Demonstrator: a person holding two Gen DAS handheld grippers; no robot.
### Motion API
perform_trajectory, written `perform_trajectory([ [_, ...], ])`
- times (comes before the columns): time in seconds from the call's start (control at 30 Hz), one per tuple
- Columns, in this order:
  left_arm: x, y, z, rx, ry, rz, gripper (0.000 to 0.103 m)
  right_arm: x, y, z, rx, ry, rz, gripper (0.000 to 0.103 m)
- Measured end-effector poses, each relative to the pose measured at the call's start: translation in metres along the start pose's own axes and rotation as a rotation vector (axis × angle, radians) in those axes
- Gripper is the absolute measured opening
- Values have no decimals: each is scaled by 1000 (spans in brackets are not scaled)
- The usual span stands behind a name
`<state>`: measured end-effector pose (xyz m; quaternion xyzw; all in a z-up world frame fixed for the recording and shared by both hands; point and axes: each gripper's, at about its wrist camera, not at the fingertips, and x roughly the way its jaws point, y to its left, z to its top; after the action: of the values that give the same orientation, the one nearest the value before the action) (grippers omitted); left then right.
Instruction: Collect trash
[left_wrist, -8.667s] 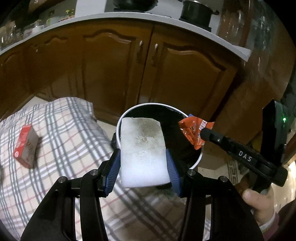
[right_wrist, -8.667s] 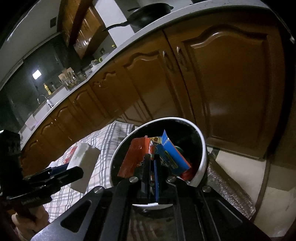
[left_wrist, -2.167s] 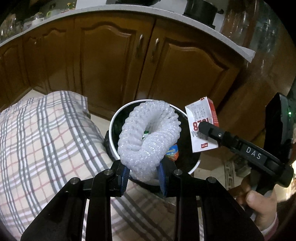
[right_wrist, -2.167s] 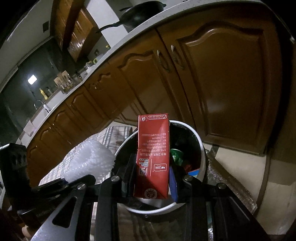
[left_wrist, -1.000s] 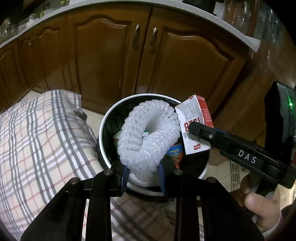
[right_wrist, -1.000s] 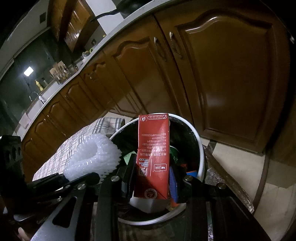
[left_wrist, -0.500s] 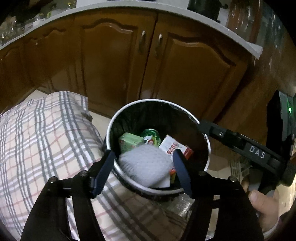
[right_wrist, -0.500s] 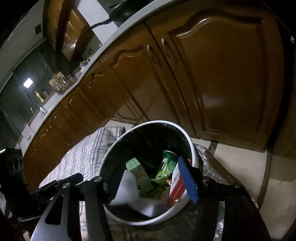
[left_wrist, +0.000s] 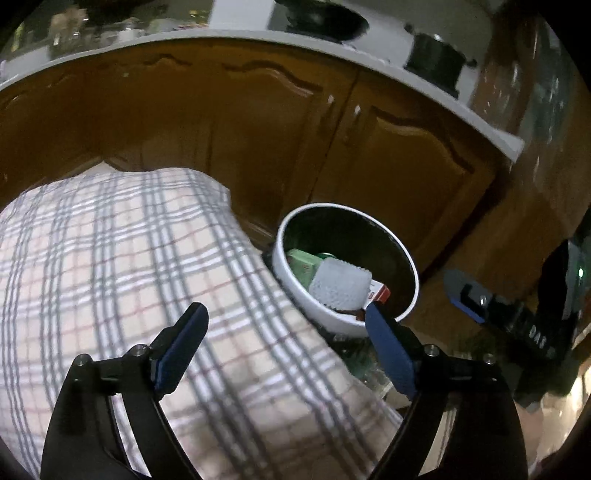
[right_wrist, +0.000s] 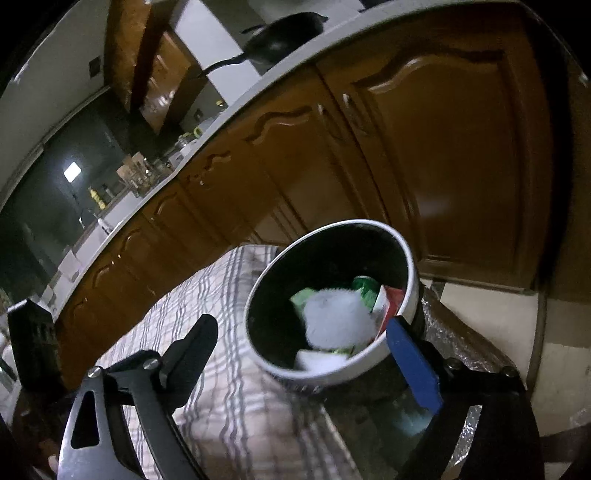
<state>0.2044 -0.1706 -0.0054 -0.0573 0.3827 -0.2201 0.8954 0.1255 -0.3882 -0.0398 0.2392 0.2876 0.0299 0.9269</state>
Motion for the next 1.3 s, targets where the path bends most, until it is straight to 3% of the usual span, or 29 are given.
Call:
perform_trajectory([
  [0.13, -31, 7, -14, 2, -80, 30, 94, -15, 21, -15, -61, -34, -8, 100],
  [0.2, -47, 7, -22, 38, -134, 71, 102, -23, 33, -22, -106, -59, -20, 101],
  [0.33, -73, 7, -36, 78, -218, 121, 103, -37, 49, -34, -176, -99, -66, 102],
  [0.5, -105, 3, -53, 125, -344, 185, 103, -63, 67, -44, -244, -210, -76, 103],
  [0.6, -118, 0, -64, 154, -417, 226, 103, -78, 75, -54, -295, -320, -109, 103],
  [0.9, -120, 16, -84, 106, -394, 264, 103, -76, 79, -81, -354, -346, -148, 103],
  [1.3, -127, 11, -95, 137, -387, 311, 103, -80, 86, -95, -365, -344, -132, 103],
])
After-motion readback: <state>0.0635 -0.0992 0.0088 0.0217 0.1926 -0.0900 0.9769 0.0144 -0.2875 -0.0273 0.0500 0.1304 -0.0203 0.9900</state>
